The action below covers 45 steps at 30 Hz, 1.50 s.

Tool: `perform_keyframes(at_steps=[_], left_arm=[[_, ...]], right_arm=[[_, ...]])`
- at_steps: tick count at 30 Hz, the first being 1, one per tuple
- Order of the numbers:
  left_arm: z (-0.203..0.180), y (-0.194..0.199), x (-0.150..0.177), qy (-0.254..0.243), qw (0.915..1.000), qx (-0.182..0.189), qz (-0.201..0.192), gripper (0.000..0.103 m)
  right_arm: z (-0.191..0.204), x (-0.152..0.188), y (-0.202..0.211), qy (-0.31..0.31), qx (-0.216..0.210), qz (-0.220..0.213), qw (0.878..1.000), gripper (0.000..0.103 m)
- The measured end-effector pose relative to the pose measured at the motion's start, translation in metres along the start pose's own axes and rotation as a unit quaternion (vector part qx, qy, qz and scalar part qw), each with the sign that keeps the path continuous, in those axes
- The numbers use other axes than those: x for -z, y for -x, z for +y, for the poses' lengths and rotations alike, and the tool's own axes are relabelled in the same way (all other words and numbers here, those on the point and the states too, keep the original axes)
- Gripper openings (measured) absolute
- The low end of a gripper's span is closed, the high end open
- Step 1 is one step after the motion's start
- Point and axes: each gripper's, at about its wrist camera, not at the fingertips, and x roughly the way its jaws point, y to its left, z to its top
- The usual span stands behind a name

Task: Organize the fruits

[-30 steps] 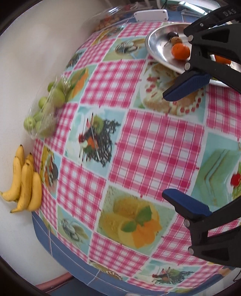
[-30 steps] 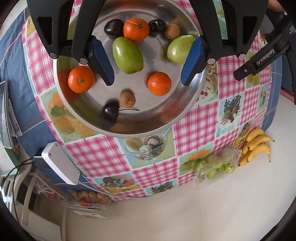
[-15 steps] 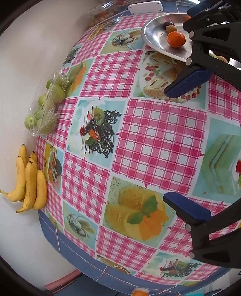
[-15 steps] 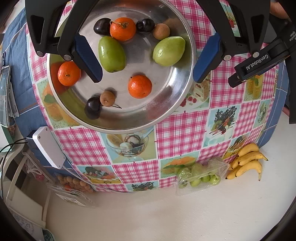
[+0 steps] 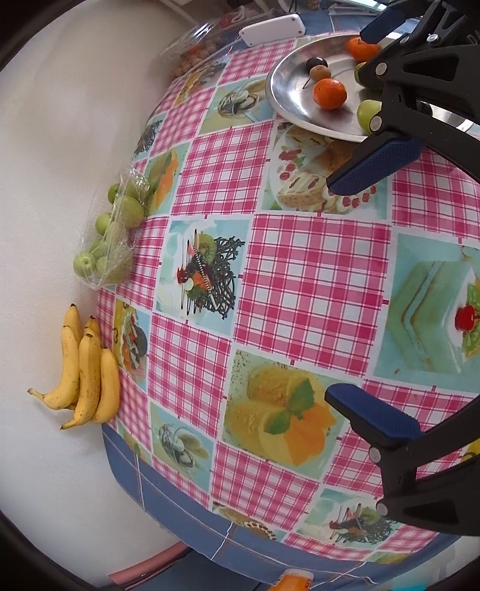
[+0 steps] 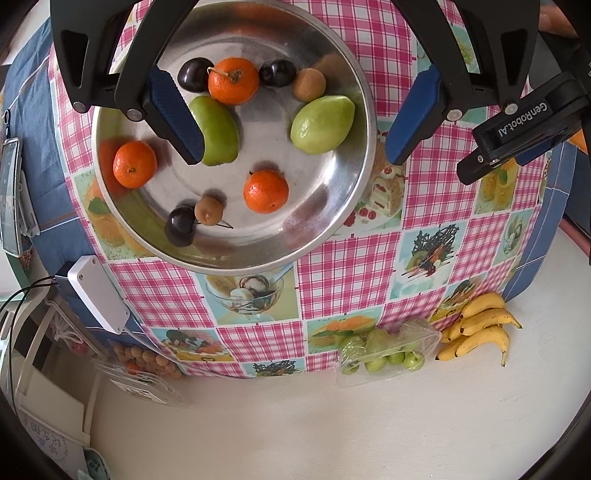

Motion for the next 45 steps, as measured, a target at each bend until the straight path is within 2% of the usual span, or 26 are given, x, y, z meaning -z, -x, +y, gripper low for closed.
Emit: perform_keyframes(at_steps=[7, 25, 39, 45], left_arm=[[0.003, 0.021, 0.014, -0.026, 0.9984, -0.044, -0.023, 0.103], [0.016, 0.056, 0.061, -0.039, 0.9989, -0.026, -0.003, 0.103], [0.015, 0.073, 0.084, -0.063, 0.9975, -0.029, -0.011, 0.103], [0.020, 0.075, 0.085, -0.056, 0.9979, -0.031, -0.011, 0.103]], right_arm=[[0.003, 0.015, 0.012, 0.000, -0.004, -0.003, 1.000, 0.098], [-0.001, 0.063, 0.050, 0.006, 0.018, -0.024, 1.000, 0.098], [-0.004, 0.078, 0.073, 0.000, 0.017, -0.042, 0.999, 0.098], [-0.007, 0.078, 0.077, -0.007, 0.014, -0.047, 0.999, 0.098]])
